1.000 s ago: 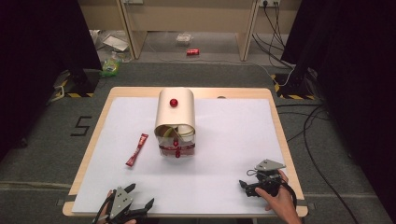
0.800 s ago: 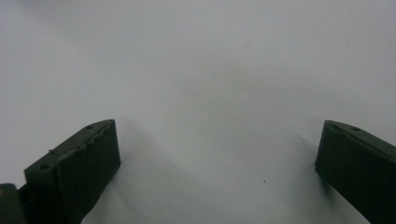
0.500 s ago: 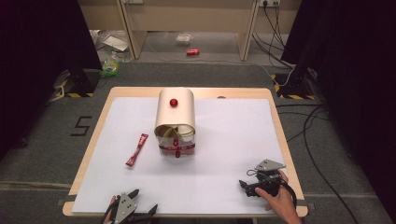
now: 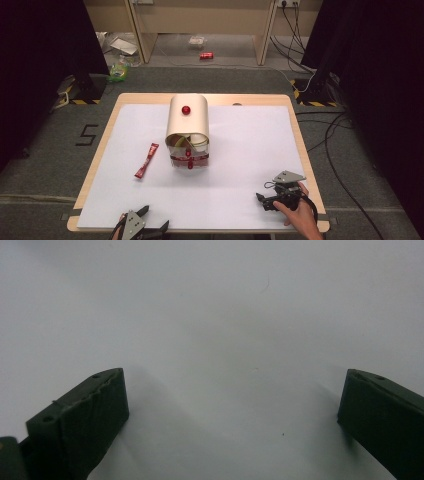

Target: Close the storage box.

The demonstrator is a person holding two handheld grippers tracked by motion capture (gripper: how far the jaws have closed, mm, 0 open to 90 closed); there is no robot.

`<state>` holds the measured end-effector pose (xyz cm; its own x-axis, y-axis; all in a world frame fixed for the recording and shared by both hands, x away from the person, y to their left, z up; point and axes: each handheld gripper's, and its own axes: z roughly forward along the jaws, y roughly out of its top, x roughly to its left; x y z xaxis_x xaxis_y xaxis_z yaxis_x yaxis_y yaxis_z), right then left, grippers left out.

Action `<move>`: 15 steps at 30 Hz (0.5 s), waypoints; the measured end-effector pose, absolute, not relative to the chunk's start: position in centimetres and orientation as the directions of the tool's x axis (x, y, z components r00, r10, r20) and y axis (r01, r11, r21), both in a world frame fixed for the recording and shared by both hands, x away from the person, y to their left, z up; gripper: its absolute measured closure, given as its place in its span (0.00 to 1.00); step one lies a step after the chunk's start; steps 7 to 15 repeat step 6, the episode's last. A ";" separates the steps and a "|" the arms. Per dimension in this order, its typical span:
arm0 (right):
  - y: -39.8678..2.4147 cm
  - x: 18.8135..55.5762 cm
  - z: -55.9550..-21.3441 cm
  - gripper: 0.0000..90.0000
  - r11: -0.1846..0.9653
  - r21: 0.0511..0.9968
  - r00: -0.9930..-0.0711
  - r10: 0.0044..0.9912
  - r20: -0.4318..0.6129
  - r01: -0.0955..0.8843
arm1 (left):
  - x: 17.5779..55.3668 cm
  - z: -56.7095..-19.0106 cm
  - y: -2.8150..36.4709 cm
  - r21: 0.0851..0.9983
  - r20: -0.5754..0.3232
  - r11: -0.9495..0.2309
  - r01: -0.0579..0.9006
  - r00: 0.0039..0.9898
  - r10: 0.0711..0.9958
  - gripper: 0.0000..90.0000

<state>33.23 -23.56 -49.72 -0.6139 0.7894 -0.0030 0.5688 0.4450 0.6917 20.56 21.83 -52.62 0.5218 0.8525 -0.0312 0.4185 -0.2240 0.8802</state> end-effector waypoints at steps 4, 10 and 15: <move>-23.6 33.2 -49.7 0.00 0.446 0.691 -0.614 0.789 -0.004 0.568 | 20.6 -52.6 21.9 0.881 -0.033 -0.223 0.418 0.524 0.851 0.16; -23.6 33.2 -49.7 0.00 0.446 0.692 -0.615 0.789 -0.004 0.567 | 20.6 -52.6 21.9 0.881 -0.033 -0.223 0.418 0.524 0.851 0.16; -23.6 33.2 -49.7 0.00 0.446 0.692 -0.615 0.789 -0.004 0.567 | 20.6 -52.6 21.9 0.881 -0.033 -0.223 0.418 0.524 0.851 0.16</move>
